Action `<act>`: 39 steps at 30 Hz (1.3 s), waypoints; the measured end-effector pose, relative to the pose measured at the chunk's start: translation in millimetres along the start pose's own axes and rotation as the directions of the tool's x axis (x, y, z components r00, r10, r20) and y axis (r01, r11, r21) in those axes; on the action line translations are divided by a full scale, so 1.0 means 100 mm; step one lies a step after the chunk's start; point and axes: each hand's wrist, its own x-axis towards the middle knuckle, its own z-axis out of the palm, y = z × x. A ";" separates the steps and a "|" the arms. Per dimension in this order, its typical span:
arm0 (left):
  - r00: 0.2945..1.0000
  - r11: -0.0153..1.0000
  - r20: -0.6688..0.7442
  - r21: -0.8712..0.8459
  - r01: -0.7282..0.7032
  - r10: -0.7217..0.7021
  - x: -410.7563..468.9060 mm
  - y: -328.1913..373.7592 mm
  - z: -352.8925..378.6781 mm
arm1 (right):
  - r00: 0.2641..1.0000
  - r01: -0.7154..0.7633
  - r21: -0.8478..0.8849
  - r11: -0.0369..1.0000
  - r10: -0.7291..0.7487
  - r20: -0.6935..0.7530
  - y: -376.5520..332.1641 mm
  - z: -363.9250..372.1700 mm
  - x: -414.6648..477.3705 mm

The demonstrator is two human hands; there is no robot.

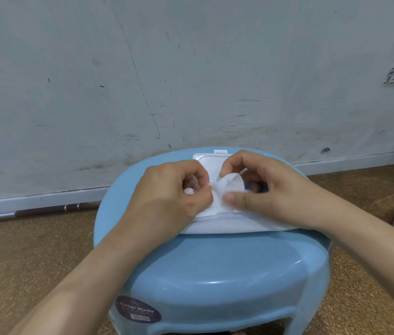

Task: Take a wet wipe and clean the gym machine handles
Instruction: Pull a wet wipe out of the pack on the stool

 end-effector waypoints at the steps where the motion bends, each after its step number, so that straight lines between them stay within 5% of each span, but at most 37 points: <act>1: 1.000 0.999 -0.023 -0.037 -0.007 0.006 0.01 0.00 0.01 | 1.000 0.022 -0.075 0.997 -0.021 0.014 -0.03 0.01 0.00; 5: 0.999 0.979 -0.031 -0.202 -0.019 0.013 0.03 0.01 0.01 | 0.997 0.007 -0.213 0.977 -0.022 -0.070 -0.08 0.03 0.05; 11: 0.989 0.954 0.135 -0.287 0.092 -0.055 0.01 -0.02 -0.06 | 0.986 -0.065 0.164 0.984 0.089 -0.144 -0.06 0.02 0.06; 17: 0.995 0.967 0.093 -0.250 0.054 -0.032 0.02 -0.01 -0.01 | 0.981 -0.129 0.443 0.887 0.179 -0.073 -0.06 0.04 0.08; 19: 0.995 0.980 0.095 -0.198 0.029 -0.010 0.01 -0.02 -0.01 | 0.984 -0.070 0.322 0.944 0.119 -0.135 -0.09 0.06 0.05; 21: 0.996 0.984 0.086 -0.180 0.009 0.006 0.00 -0.01 0.00 | 0.975 0.054 -0.122 0.991 -0.079 -0.210 -0.10 0.10 0.00; 23: 0.998 0.982 0.062 -0.187 -0.014 0.026 0.00 -0.01 0.00 | 0.926 0.149 -0.546 0.824 -0.310 -0.215 -0.11 0.13 -0.01; 25: 0.998 0.979 0.052 -0.201 -0.020 0.031 0.00 -0.01 0.00 | 0.893 0.165 -0.690 0.705 -0.403 -0.199 -0.14 0.15 0.00; 27: 0.997 0.970 0.062 -0.242 -0.023 0.039 0.00 -0.02 0.00 | 0.911 0.122 -0.706 0.698 -0.362 -0.200 -0.20 0.17 0.02; 30: 0.998 0.964 0.067 -0.267 0.004 0.015 -0.01 -0.01 0.00 | 0.971 -0.028 -0.562 0.827 -0.110 -0.210 -0.28 0.08 0.01; 34: 0.998 0.993 0.058 -0.116 0.033 -0.026 -0.04 0.04 0.01 | 0.940 -0.168 0.001 0.986 0.160 -0.303 -0.23 -0.10 -0.02; 39: 0.997 0.998 0.029 -0.006 0.066 -0.066 -0.03 0.05 0.04 | 0.821 -0.083 0.613 0.786 0.402 -0.405 -0.16 -0.14 -0.01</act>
